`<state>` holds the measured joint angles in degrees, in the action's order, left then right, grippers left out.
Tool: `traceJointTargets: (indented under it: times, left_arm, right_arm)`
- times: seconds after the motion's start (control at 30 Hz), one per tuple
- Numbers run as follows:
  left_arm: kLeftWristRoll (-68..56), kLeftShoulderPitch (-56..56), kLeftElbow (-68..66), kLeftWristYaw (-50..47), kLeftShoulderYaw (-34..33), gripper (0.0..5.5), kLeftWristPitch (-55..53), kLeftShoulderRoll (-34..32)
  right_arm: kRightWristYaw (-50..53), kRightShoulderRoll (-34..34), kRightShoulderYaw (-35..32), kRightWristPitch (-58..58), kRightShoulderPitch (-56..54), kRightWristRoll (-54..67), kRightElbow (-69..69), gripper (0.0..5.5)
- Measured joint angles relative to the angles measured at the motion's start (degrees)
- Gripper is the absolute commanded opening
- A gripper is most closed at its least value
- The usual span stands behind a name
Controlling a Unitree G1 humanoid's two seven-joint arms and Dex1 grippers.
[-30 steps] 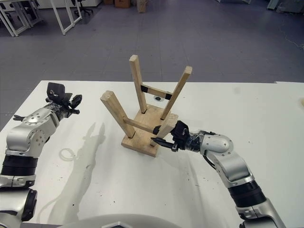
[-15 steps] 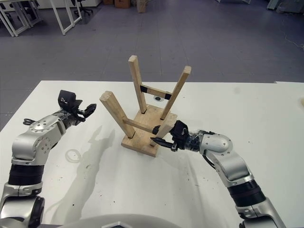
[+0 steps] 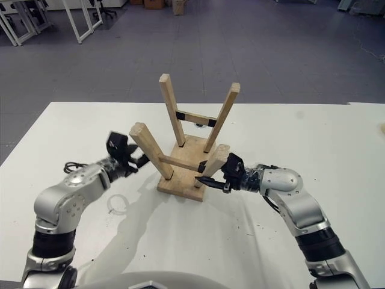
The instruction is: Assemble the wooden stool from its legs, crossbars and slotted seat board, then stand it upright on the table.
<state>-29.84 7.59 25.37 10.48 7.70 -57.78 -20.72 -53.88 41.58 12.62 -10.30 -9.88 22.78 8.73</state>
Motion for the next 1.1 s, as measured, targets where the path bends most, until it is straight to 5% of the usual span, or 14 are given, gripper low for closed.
traceJointTargets:
  times: [0.07,0.27,0.6,0.93,1.1]
  left_arm:
    - [-0.7,-2.7,-0.3,8.4,8.6,3.41,0.0,-2.1]
    - [5.8,-3.0,-9.4,14.6,4.9,3.41,6.6,-13.2]
    - [5.9,-2.9,-8.7,18.8,5.0,3.41,6.2,-12.4]
    - [7.0,-3.4,-7.6,17.6,5.0,3.45,6.3,-9.8]
    - [7.1,-4.1,-6.6,17.0,4.4,3.45,5.4,-9.1]
  right_arm:
    - [0.2,-0.4,1.6,-1.0,-1.2,-0.2,-0.9,2.04]
    - [-6.1,-1.0,1.9,1.1,-3.9,0.4,-5.3,2.04]
    - [-16.9,-6.0,3.8,8.1,-15.3,-2.0,-20.8,2.04]
    - [-21.4,-6.7,3.8,8.9,-19.8,-7.4,-26.0,3.98]
    - [-27.2,5.0,6.9,11.0,-17.9,-18.8,-28.9,4.92]
